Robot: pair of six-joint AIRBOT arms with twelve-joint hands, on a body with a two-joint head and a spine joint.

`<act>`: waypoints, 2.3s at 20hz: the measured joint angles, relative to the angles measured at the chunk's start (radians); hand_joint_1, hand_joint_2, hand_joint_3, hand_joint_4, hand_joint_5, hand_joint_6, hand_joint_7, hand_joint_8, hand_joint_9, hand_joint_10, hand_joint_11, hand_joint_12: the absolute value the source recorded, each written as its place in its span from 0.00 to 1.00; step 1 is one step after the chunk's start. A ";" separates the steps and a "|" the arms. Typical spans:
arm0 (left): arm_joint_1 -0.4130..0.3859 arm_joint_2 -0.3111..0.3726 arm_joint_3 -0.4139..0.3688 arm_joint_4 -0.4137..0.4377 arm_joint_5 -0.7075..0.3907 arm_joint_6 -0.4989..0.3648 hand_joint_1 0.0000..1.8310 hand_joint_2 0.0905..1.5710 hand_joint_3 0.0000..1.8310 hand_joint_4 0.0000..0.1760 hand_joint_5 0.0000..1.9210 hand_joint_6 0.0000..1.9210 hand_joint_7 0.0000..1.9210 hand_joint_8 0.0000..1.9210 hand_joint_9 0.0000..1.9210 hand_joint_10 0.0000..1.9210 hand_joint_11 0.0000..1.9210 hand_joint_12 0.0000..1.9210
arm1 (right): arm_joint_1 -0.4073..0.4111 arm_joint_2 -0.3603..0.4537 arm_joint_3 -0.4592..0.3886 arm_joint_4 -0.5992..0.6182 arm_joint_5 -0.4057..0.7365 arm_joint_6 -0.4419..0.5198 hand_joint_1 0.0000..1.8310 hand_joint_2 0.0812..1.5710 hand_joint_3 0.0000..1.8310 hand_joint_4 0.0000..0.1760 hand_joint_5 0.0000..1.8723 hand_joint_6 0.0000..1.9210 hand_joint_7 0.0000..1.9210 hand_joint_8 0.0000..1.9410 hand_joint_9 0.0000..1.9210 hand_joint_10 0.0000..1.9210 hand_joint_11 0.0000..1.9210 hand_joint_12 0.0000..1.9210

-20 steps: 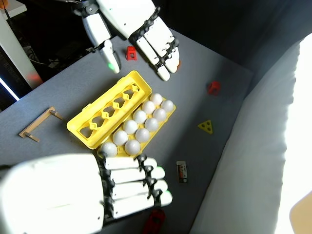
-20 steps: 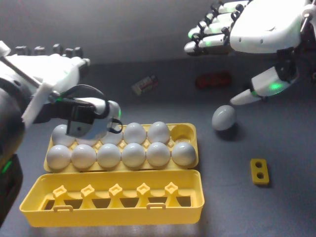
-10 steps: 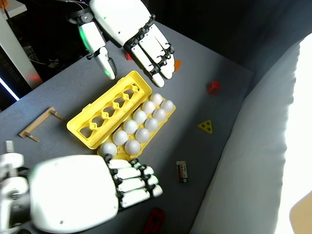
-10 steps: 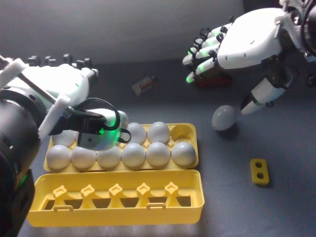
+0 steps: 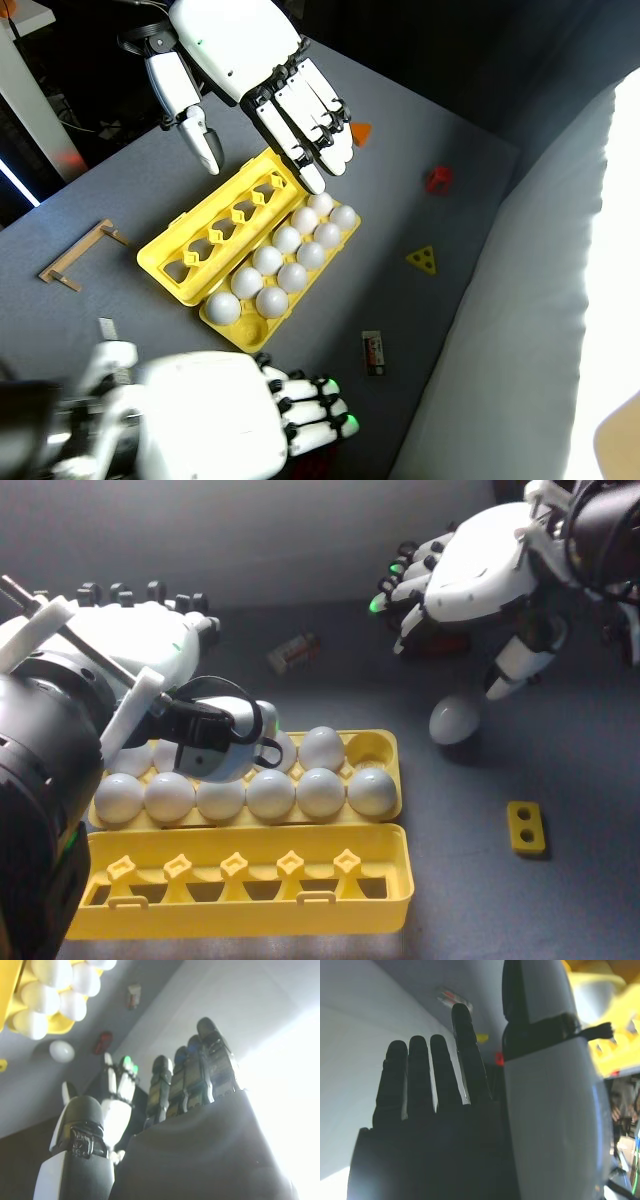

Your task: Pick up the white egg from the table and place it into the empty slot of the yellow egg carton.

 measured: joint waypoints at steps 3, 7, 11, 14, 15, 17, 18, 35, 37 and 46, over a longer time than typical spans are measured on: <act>0.000 0.000 -0.003 -0.002 -0.003 0.000 0.06 0.87 0.00 0.17 0.05 0.00 0.01 0.00 0.02 0.00 0.00 0.17 | -0.017 -0.016 0.014 0.042 -0.026 -0.068 0.56 0.60 0.00 0.00 0.25 0.05 0.02 0.01 0.01 0.00 0.00 0.00; 0.000 0.000 -0.003 0.000 -0.003 0.000 0.06 0.86 0.00 0.21 0.05 0.00 0.02 0.00 0.01 0.00 0.00 0.21 | -0.048 -0.017 0.020 0.186 -0.063 -0.183 0.55 0.59 0.00 0.00 0.24 0.04 0.03 0.01 0.00 0.00 0.00 0.00; 0.000 0.000 -0.003 0.001 -0.003 0.000 0.08 0.86 0.00 0.22 0.04 0.00 0.01 0.00 0.00 0.00 0.00 0.25 | -0.094 -0.036 0.019 0.219 -0.103 -0.184 0.55 0.59 0.00 0.00 0.23 0.04 0.03 0.01 0.01 0.00 0.00 0.00; 0.000 0.000 -0.003 0.001 -0.006 0.000 0.06 0.86 0.00 0.22 0.04 0.00 0.01 0.00 0.00 0.00 0.00 0.24 | -0.104 -0.037 0.017 0.222 -0.142 -0.142 0.55 0.59 0.00 0.00 0.24 0.04 0.03 0.01 0.01 0.00 0.00 0.00; 0.000 0.000 -0.003 0.001 -0.007 0.000 0.06 0.86 0.00 0.22 0.04 0.00 0.01 0.00 0.00 0.00 0.00 0.24 | -0.104 -0.036 0.018 0.222 -0.148 -0.142 0.55 0.59 0.00 0.00 0.24 0.04 0.03 0.01 0.01 0.00 0.00 0.00; -0.001 0.000 -0.003 0.000 -0.007 0.000 0.05 0.87 0.00 0.22 0.04 0.00 0.01 0.00 0.00 0.00 0.00 0.24 | -0.105 -0.034 0.017 0.222 -0.150 -0.142 0.55 0.59 0.00 0.00 0.24 0.04 0.03 0.01 0.01 0.00 0.00 0.00; -0.003 0.000 -0.002 -0.002 -0.008 0.000 0.05 0.87 0.00 0.22 0.04 0.00 0.01 0.00 0.00 0.00 0.00 0.24 | -0.110 -0.032 0.017 0.223 -0.150 -0.144 0.55 0.59 0.00 0.00 0.24 0.04 0.03 0.01 0.01 0.00 0.00 0.00; -0.014 0.000 0.002 -0.006 -0.011 0.000 0.04 0.87 0.00 0.21 0.05 0.00 0.01 0.00 0.00 0.00 0.00 0.26 | -0.156 -0.014 -0.010 0.222 -0.150 -0.185 0.56 0.60 0.00 0.00 0.25 0.04 0.04 0.00 0.01 0.00 0.00 0.00; -0.014 0.000 0.002 -0.007 -0.011 0.000 0.04 0.87 0.00 0.21 0.05 0.00 0.02 0.00 0.01 0.00 0.00 0.27 | -0.158 -0.014 -0.010 0.222 -0.152 -0.185 0.56 0.60 0.00 0.00 0.25 0.04 0.04 0.00 0.01 0.00 0.00 0.00; -0.020 -0.006 0.003 -0.013 -0.015 0.000 0.04 0.88 0.00 0.21 0.06 0.00 0.01 0.00 0.01 0.00 0.00 0.27 | -0.173 -0.023 -0.010 0.222 -0.166 -0.195 0.55 0.60 0.00 0.00 0.26 0.04 0.04 0.00 0.01 0.00 0.00 0.00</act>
